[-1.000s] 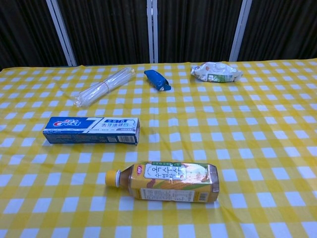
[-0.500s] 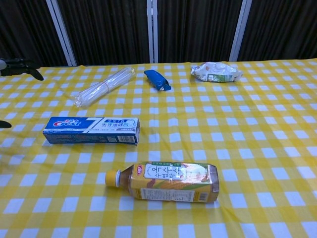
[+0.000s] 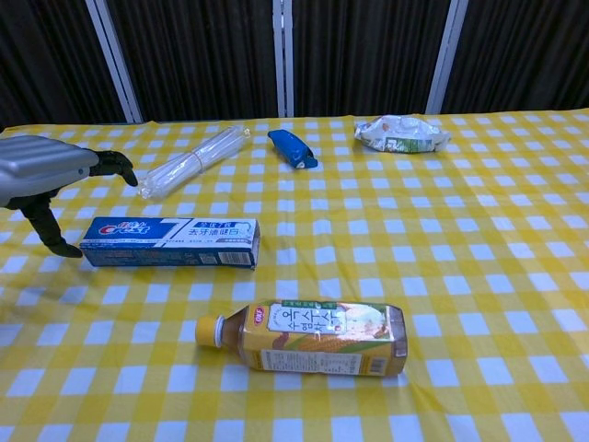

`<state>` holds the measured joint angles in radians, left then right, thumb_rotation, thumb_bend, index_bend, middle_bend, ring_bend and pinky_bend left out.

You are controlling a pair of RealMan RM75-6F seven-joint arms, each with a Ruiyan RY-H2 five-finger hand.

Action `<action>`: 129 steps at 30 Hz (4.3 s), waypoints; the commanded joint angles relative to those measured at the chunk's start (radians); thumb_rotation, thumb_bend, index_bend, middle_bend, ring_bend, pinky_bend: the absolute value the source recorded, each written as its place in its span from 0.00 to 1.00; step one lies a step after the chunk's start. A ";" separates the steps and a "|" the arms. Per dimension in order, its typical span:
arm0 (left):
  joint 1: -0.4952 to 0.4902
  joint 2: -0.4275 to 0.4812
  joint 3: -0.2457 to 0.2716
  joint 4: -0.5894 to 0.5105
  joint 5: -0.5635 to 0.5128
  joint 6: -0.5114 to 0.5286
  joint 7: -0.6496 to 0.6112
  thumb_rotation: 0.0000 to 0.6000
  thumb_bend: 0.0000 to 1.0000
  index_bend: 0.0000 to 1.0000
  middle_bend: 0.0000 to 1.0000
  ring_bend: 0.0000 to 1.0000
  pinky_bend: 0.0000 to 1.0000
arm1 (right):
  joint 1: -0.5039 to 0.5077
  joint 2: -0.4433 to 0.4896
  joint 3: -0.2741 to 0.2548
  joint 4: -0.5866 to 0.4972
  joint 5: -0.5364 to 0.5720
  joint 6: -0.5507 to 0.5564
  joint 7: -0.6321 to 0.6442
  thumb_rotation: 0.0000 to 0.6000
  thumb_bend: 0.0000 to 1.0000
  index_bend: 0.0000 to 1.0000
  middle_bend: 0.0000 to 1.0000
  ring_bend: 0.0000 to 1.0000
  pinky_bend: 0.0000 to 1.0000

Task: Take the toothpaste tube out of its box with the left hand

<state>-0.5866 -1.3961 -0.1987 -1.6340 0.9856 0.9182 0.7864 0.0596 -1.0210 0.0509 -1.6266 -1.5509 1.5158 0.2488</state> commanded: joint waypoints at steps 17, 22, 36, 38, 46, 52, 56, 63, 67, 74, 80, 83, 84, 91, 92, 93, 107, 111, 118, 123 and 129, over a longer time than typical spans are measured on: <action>-0.137 -0.205 0.021 0.153 -0.234 0.063 0.131 1.00 0.15 0.23 0.10 0.16 0.20 | 0.005 0.006 0.004 0.007 0.012 -0.015 0.028 1.00 0.08 0.00 0.00 0.00 0.00; -0.154 -0.249 0.030 0.195 -0.225 0.089 0.128 1.00 0.35 0.41 0.27 0.30 0.32 | 0.006 0.005 0.005 0.007 0.013 -0.017 0.025 1.00 0.08 0.00 0.00 0.00 0.00; -0.127 -0.247 0.059 0.200 -0.068 0.199 0.029 1.00 0.53 0.54 0.38 0.39 0.39 | 0.004 -0.003 -0.002 -0.004 -0.002 -0.010 -0.005 1.00 0.08 0.00 0.00 0.00 0.00; -0.125 -0.213 0.058 0.165 -0.050 0.212 0.029 1.00 0.53 0.53 0.38 0.39 0.39 | 0.003 -0.004 -0.002 -0.005 -0.003 -0.009 -0.010 1.00 0.08 0.00 0.00 0.00 0.00; -0.151 -0.052 0.059 0.028 0.006 0.243 0.130 1.00 0.52 0.48 0.34 0.39 0.39 | 0.000 -0.004 -0.002 -0.016 -0.008 0.000 -0.023 1.00 0.08 0.00 0.00 0.00 0.00; -0.199 0.032 0.048 -0.048 0.021 0.247 0.249 1.00 0.52 0.48 0.33 0.39 0.39 | -0.001 -0.001 -0.002 -0.018 -0.006 0.000 -0.020 1.00 0.08 0.00 0.00 0.00 0.00; -0.226 0.067 0.042 -0.082 0.041 0.262 0.322 1.00 0.52 0.48 0.32 0.38 0.39 | -0.002 0.003 0.002 -0.019 -0.006 0.006 -0.012 1.00 0.08 0.00 0.00 0.00 0.00; -0.274 0.127 0.069 -0.107 0.104 0.298 0.524 1.00 0.52 0.41 0.28 0.34 0.39 | -0.004 0.009 0.003 -0.020 -0.008 0.012 0.003 1.00 0.08 0.00 0.00 0.00 0.00; -0.298 0.158 0.095 -0.111 0.154 0.307 0.641 1.00 0.52 0.40 0.27 0.34 0.39 | -0.004 0.010 0.003 -0.022 -0.010 0.013 0.005 1.00 0.08 0.00 0.00 0.00 0.00; -0.314 0.216 0.115 -0.117 0.255 0.310 0.684 1.00 0.52 0.31 0.22 0.27 0.38 | -0.005 0.011 0.004 -0.023 -0.012 0.016 0.008 1.00 0.08 0.00 0.00 0.00 0.00; -0.305 0.231 0.101 -0.128 0.276 0.332 0.670 1.00 0.52 0.31 0.22 0.26 0.38 | -0.006 0.011 0.003 -0.026 -0.016 0.019 0.006 1.00 0.08 0.00 0.00 0.00 0.00; -0.298 0.239 0.094 -0.134 0.275 0.342 0.669 1.00 0.52 0.31 0.22 0.26 0.38 | -0.006 0.011 0.003 -0.026 -0.015 0.018 0.005 1.00 0.08 0.00 0.00 0.00 0.00; -0.296 0.241 0.091 -0.137 0.276 0.347 0.669 1.00 0.52 0.31 0.22 0.26 0.38 | -0.006 0.011 0.003 -0.026 -0.016 0.018 0.004 1.00 0.08 0.00 0.00 0.00 0.00; -0.270 0.268 0.061 -0.208 0.236 0.364 0.598 1.00 0.52 0.31 0.22 0.26 0.38 | -0.005 0.009 0.000 -0.030 -0.019 0.015 -0.003 1.00 0.08 0.00 0.00 0.00 0.00; -0.262 0.265 0.059 -0.225 0.214 0.362 0.576 1.00 0.52 0.31 0.22 0.26 0.38 | -0.005 0.009 0.000 -0.030 -0.020 0.015 -0.004 1.00 0.08 0.00 0.00 0.00 0.00; -0.256 0.263 0.058 -0.240 0.195 0.358 0.558 1.00 0.52 0.31 0.22 0.26 0.38 | -0.005 0.009 0.000 -0.031 -0.021 0.017 -0.004 1.00 0.08 0.00 0.00 0.00 0.00; -0.150 0.167 0.101 -0.330 -0.012 0.282 0.185 1.00 0.20 0.10 0.02 0.11 0.22 | -0.008 0.012 0.001 -0.035 -0.022 0.022 -0.002 1.00 0.08 0.00 0.00 0.00 0.00; -0.115 0.148 0.125 -0.326 -0.013 0.282 0.105 1.00 0.16 0.03 0.00 0.01 0.10 | -0.007 0.010 0.001 -0.035 -0.023 0.023 -0.006 1.00 0.08 0.00 0.00 0.00 0.00; -0.033 0.129 0.168 -0.294 0.083 0.328 -0.063 1.00 0.14 0.00 0.00 0.00 0.04 | -0.006 0.007 -0.001 -0.035 -0.022 0.017 -0.016 1.00 0.08 0.00 0.00 0.00 0.00; 0.061 0.107 0.224 -0.222 0.238 0.434 -0.178 1.00 0.14 0.00 0.00 0.00 0.00 | -0.004 0.004 -0.001 -0.032 -0.019 0.013 -0.026 1.00 0.08 0.00 0.00 0.00 0.00; 0.199 0.060 0.290 -0.101 0.406 0.619 -0.274 1.00 0.13 0.00 0.00 0.00 0.00 | 0.000 -0.005 -0.005 -0.030 -0.023 0.004 -0.055 1.00 0.08 0.00 0.00 0.00 0.00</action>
<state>-0.4544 -1.3075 0.0517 -1.7966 1.3304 1.4625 0.5684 0.0585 -1.0242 0.0470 -1.6575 -1.5721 1.5212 0.1977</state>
